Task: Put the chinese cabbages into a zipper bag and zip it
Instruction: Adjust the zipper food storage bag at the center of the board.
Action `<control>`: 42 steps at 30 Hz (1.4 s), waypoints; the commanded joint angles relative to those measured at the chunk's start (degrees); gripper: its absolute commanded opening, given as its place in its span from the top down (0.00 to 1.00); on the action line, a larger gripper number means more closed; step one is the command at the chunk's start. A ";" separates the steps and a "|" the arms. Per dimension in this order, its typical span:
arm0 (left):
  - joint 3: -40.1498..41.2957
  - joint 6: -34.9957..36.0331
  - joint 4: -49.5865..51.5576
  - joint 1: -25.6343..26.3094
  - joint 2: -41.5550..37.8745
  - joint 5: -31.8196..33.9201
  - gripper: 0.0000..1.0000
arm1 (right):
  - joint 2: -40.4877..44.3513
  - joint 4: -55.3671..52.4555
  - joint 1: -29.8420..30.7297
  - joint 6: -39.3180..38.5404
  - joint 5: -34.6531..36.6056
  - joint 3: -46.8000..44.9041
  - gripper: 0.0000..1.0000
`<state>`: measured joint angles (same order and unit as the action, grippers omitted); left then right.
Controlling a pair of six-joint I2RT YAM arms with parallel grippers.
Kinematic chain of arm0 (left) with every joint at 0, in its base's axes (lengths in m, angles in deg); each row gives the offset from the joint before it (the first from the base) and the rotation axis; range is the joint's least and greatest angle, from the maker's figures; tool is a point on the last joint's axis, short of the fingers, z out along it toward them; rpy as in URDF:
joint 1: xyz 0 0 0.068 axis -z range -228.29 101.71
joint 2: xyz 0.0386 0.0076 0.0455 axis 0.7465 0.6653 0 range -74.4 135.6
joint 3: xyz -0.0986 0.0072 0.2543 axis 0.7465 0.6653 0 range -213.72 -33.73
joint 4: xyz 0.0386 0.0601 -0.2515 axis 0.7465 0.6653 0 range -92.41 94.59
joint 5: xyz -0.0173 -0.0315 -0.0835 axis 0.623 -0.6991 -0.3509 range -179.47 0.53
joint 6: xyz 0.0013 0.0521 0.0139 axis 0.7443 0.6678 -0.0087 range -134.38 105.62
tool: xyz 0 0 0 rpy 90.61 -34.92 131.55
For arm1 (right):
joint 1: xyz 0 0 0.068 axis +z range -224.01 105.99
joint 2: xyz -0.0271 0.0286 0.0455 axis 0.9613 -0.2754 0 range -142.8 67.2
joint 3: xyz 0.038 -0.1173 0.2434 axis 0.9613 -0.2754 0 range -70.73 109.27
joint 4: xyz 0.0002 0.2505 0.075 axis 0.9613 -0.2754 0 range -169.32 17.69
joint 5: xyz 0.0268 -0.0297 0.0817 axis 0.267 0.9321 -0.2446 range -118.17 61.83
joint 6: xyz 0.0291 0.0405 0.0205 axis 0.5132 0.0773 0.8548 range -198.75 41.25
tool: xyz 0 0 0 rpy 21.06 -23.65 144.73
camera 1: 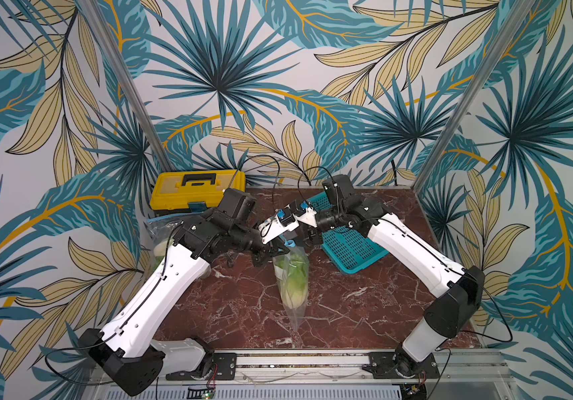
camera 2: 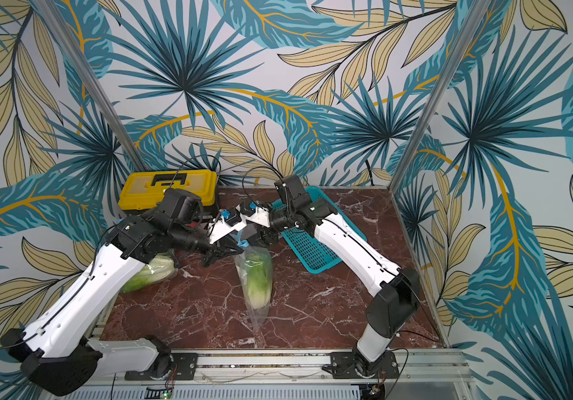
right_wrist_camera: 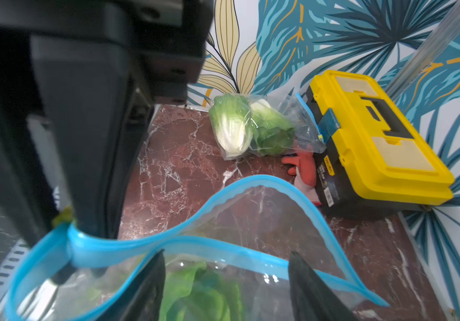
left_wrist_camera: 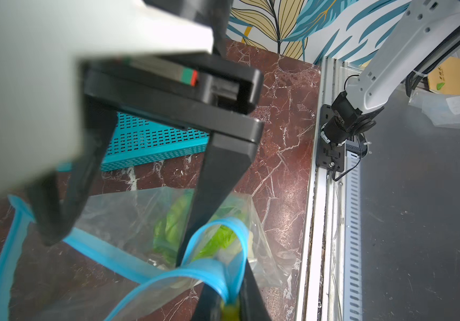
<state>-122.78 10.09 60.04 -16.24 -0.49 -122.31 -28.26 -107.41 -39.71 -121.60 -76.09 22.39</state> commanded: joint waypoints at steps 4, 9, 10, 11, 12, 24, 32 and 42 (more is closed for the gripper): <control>-2.29 0.78 -0.68 0.07 0.83 1.41 1.00 | 9.58 12.44 -0.29 11.63 -7.18 -15.76 0.49; -5.60 0.62 -0.07 0.07 2.97 4.65 1.00 | 14.55 14.53 -0.29 14.33 -4.47 -20.15 0.75; -6.32 0.71 0.11 0.11 3.44 5.47 1.00 | 15.27 14.38 -0.29 14.60 -3.99 -20.56 0.81; -6.99 0.76 0.37 0.11 3.72 6.01 1.00 | 15.98 14.31 -0.24 14.69 -3.62 -20.98 0.88; -7.65 0.69 0.50 0.20 4.11 6.49 1.00 | 16.75 14.77 -0.29 15.33 -3.06 -21.70 0.96; -5.98 2.79 0.80 0.77 4.31 8.68 1.00 | 23.81 15.36 -0.15 15.76 19.63 -24.56 0.20; -5.10 3.82 1.35 1.37 3.93 7.47 1.00 | 13.73 -2.17 -0.50 2.56 12.08 -7.65 0.14; -5.64 4.28 1.32 1.35 3.26 8.95 1.00 | 7.66 -15.32 -0.55 -1.63 -0.77 -3.18 0.30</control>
<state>-127.72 13.54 63.04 -15.28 3.86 -113.02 -19.60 -116.87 -40.82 -121.84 -72.49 21.50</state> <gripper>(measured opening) 0.103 0.716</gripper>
